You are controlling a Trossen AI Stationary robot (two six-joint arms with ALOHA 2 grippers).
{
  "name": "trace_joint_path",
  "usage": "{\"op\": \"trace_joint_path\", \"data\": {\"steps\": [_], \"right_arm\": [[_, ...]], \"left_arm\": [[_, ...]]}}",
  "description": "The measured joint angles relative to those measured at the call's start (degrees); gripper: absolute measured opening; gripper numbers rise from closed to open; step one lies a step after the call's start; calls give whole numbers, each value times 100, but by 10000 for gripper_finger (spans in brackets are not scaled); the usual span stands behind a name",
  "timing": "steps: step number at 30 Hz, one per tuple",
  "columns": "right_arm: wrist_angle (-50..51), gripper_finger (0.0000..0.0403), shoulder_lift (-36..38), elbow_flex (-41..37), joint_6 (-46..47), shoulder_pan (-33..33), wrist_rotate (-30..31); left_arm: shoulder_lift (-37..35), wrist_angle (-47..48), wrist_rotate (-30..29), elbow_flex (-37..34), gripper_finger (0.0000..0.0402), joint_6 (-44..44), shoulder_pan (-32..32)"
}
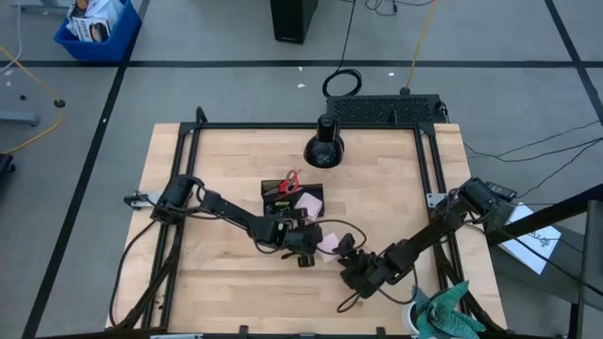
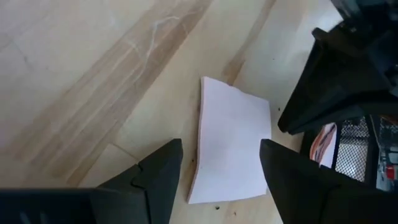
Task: Pick and place office supplies into organizer
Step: Put the sticky note into the desk organizer
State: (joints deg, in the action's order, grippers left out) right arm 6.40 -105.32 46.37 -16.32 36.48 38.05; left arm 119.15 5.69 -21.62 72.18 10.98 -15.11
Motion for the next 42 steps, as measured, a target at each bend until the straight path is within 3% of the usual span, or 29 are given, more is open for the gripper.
{"op": "trace_joint_path", "data": {"steps": [18, 23, 28, 31, 35, 38, 42], "right_arm": [[187, 206, -2, -9, -111, -463, 29], [53, 158, -7, -11, -61, -456, 88], [-59, 66, -4, -11, 182, -465, 41], [-145, 12, -2, -9, 217, -457, 66], [-128, 5, 64, -9, 448, -316, 478], [-179, 4, 213, -9, 619, -169, 1008], [-28, 2, 433, 71, 632, -74, 1910]], "left_arm": [[37, -297, 888, 2, 24, -7, 171], [123, -354, 911, 7, 24, -37, 171], [127, -351, 911, 13, 24, -51, 171], [142, -466, 725, 7, 24, -381, 96], [118, -295, 253, 153, 24, -1043, -291], [-167, 661, -284, 458, 24, -1111, -663], [-588, 1731, -693, 693, 24, -571, -1134]]}}
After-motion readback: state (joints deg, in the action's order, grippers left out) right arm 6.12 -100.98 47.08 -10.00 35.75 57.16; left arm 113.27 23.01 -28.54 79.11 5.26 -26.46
